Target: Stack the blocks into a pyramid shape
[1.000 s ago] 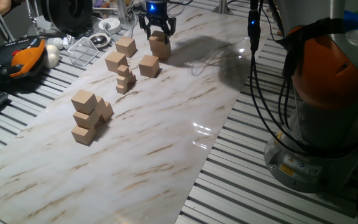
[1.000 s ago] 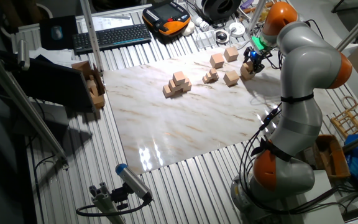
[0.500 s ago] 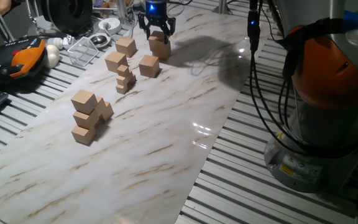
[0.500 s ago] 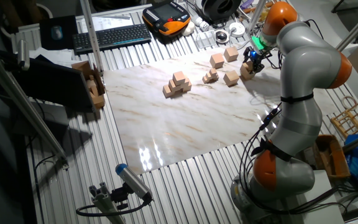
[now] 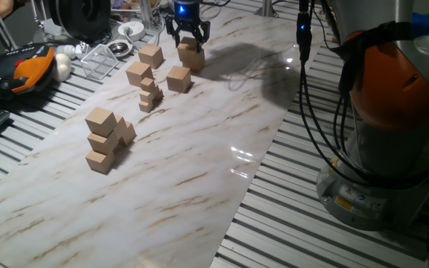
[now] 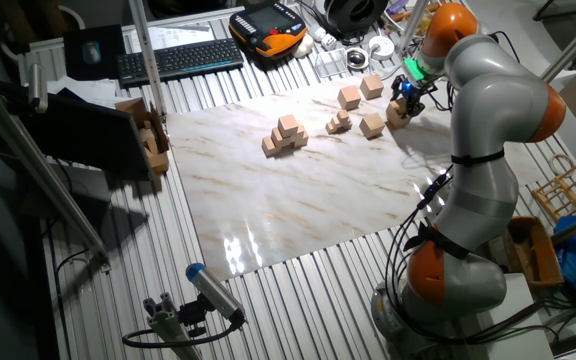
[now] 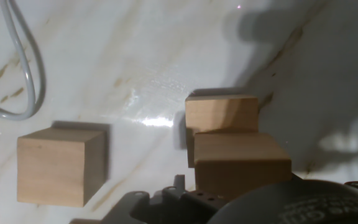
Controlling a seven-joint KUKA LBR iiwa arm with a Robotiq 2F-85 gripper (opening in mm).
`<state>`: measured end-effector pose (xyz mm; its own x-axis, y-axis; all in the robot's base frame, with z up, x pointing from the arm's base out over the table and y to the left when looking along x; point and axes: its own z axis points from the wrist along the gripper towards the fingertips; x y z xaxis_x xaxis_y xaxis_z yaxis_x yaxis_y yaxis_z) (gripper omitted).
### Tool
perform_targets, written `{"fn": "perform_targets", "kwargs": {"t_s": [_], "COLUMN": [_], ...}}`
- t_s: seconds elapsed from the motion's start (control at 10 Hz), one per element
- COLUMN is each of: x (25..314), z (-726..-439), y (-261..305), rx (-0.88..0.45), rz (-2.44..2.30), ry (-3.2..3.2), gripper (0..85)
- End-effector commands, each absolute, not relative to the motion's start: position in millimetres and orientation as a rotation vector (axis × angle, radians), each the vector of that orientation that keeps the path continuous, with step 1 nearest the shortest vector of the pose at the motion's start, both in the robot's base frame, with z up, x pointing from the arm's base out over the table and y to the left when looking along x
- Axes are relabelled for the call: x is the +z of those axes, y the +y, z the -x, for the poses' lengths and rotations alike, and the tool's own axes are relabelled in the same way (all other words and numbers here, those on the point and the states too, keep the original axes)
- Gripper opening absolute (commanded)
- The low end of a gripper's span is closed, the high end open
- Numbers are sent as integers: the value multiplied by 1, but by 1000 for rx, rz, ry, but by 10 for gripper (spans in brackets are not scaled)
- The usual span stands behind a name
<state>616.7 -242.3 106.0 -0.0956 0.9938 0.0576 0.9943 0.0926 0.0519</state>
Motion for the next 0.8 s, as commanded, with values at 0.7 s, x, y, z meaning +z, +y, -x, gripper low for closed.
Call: {"fn": "perform_targets", "kwargs": {"t_s": [0.7], "x": [106], "z": [-616], "y": [-242], "rx": [-113], "rz": [2115], "ry": [-2307], "gripper": [850]}}
